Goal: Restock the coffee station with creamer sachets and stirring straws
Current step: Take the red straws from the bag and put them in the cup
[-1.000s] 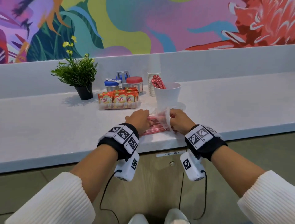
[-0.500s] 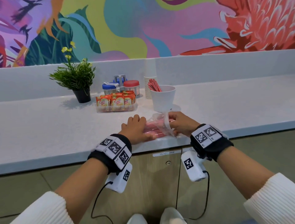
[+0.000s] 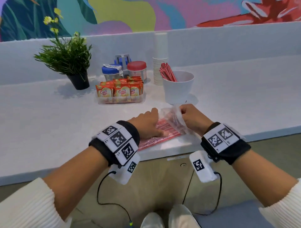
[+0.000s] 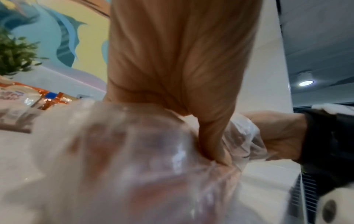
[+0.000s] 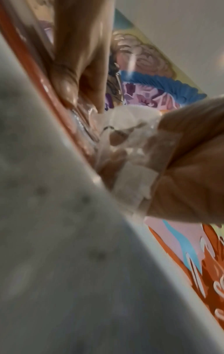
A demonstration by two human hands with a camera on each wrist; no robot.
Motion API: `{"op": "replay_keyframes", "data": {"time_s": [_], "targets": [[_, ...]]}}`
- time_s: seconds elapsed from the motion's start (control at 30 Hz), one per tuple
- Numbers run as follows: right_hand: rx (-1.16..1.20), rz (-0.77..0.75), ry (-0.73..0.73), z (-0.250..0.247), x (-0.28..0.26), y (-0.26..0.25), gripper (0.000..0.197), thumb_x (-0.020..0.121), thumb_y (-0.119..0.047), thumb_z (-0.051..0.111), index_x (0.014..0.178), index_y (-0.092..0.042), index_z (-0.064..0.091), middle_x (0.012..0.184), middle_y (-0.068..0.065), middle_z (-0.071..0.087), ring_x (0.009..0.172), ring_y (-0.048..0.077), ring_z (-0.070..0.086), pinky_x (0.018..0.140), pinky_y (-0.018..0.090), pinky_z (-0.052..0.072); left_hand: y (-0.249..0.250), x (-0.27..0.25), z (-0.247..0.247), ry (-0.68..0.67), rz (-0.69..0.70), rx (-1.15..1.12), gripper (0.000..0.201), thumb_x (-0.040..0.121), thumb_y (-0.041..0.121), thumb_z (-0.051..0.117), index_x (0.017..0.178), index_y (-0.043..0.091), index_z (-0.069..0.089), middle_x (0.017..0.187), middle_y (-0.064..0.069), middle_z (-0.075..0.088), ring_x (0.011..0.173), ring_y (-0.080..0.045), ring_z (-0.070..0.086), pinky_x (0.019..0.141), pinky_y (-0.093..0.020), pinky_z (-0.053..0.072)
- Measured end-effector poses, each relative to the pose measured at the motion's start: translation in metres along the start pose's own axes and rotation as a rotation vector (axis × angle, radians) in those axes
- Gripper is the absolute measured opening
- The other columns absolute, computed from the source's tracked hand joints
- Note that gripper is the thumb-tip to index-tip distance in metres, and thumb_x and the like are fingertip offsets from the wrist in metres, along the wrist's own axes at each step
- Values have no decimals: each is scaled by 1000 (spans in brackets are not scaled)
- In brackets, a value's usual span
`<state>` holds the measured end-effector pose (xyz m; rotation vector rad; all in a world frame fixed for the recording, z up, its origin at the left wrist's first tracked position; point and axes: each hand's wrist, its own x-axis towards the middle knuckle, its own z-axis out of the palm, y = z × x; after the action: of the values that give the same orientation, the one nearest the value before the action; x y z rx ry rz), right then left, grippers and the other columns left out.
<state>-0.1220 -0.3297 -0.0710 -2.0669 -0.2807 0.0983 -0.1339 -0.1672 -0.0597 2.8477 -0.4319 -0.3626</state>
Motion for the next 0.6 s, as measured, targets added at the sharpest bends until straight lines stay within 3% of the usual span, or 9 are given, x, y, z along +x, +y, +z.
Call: {"op": "replay_keyframes", "data": {"time_s": [0.07,0.1,0.13,0.2,0.27,0.33,0.37,0.47,0.6], "targets": [[-125,30,6,1,4,-12,20,90,-6,51,82,-1,69,87,9,64,85,22,58,75,26,44,-4,3,-6,-51,-18,-60,65,83,43,65,125,9,29,111,-9,50,97,-24,50,83,-35,43],[-191,53,4,1,5,-17,21,91,-4,47,93,4,66,92,11,62,88,21,55,75,22,39,-4,5,-8,-81,-27,-78,66,82,43,66,125,8,30,110,-8,50,97,-23,50,82,-34,43],[-254,73,-7,1,4,-21,23,91,-2,43,98,7,63,93,10,58,88,20,51,72,17,34,-4,5,-10,-105,-31,-80,65,82,43,66,125,6,33,107,-6,50,95,-22,49,78,-30,42],[-317,138,-31,0,2,-30,22,93,-1,37,92,4,58,87,5,50,85,16,44,63,13,28,-3,7,-14,-161,-52,-81,60,82,45,65,118,1,47,101,-6,54,88,-21,51,69,-28,40],[-344,193,-73,2,0,-41,22,94,-4,37,84,0,56,85,6,55,87,22,48,68,10,34,-2,7,-16,-211,-104,-154,52,81,42,68,111,1,58,103,-10,65,89,-25,59,76,-32,47],[-336,232,-94,1,4,-45,24,95,-11,41,102,3,59,103,16,63,100,29,56,89,22,38,0,7,-22,-266,-167,-251,47,80,35,71,109,1,60,106,-14,68,94,-29,65,86,-37,51],[-321,261,-94,0,7,-46,27,95,-14,44,109,4,58,110,19,62,105,30,57,93,28,38,1,6,-25,-282,-186,-281,45,79,33,72,109,1,60,106,-14,68,94,-30,65,87,-38,52],[-271,307,-39,-8,17,-50,27,92,-12,48,111,4,57,114,21,61,109,33,57,97,37,42,5,7,-38,-268,-186,-352,41,80,27,71,112,5,60,108,-12,68,91,-27,65,86,-33,51],[-189,256,63,-23,27,-63,23,92,-14,52,109,1,59,112,16,63,107,27,58,95,34,43,14,14,-64,-196,-151,-365,40,81,25,70,115,7,60,113,-11,65,93,-24,60,81,-27,44]]}}
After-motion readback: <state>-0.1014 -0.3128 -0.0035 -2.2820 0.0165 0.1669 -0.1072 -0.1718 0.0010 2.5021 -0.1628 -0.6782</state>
